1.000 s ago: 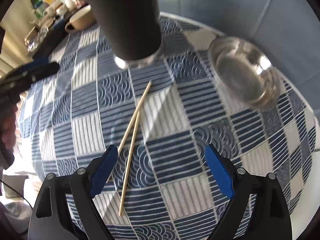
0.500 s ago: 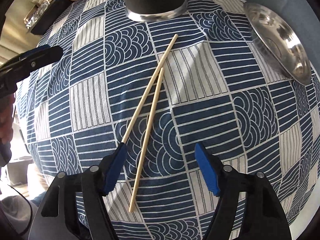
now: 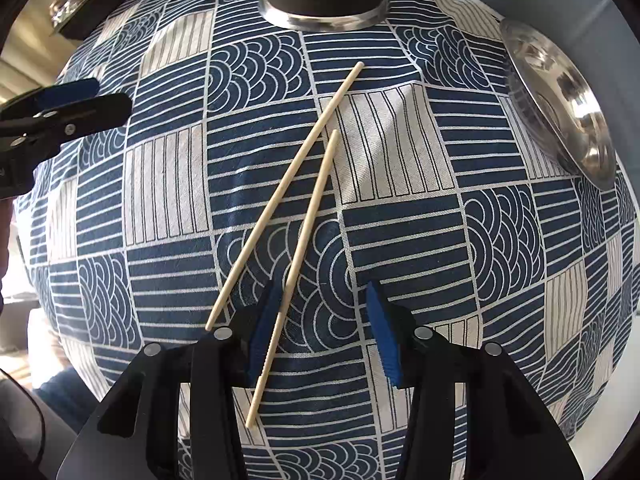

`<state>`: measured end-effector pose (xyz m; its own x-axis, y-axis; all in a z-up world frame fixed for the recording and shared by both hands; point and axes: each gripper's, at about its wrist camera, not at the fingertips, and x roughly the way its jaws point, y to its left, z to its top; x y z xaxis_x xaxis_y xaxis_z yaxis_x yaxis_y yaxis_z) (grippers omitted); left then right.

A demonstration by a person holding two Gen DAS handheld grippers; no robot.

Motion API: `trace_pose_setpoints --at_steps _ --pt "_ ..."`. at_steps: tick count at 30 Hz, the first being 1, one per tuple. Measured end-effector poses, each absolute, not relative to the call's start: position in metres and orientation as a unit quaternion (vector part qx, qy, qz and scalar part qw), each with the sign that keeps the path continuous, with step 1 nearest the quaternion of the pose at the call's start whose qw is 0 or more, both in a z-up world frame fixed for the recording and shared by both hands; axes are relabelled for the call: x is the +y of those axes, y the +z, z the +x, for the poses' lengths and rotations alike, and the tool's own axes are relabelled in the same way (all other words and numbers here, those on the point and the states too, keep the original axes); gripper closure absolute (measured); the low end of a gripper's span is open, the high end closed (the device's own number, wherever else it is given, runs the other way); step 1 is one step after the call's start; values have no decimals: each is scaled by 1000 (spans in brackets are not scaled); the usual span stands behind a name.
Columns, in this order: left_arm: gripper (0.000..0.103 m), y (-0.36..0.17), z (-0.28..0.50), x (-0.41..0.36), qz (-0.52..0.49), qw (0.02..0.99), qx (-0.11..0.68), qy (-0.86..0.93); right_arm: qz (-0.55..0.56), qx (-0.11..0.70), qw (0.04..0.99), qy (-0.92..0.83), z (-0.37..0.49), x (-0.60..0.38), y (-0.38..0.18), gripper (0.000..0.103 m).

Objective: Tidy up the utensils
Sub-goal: 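Move both open tools back over the last two chopsticks, then grasp a chopstick with the left tool while the right tool grasps the other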

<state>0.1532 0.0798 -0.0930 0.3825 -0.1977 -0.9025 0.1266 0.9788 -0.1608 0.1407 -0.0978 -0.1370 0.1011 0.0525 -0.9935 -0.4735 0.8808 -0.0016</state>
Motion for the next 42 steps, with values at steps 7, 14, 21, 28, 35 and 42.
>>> trace_pose_setpoints --at_steps 7,14,21,28,35,42 --pt "12 -95 154 49 -3 825 554 -115 -142 646 727 182 134 -120 -137 99" --pt "12 -97 160 12 32 818 558 -135 -109 650 729 185 126 -143 -134 99" --pt "12 -101 166 -29 68 811 558 -159 -78 646 736 187 125 -187 -119 99" --pt "23 -118 173 -53 81 791 585 -160 -52 643 740 189 111 -225 -108 98" --pt "50 -121 176 -68 122 782 590 -159 -38 643 742 186 104 -255 -104 98" --pt "91 -119 183 -81 138 754 615 -182 -34 640 745 185 107 -249 -104 98"
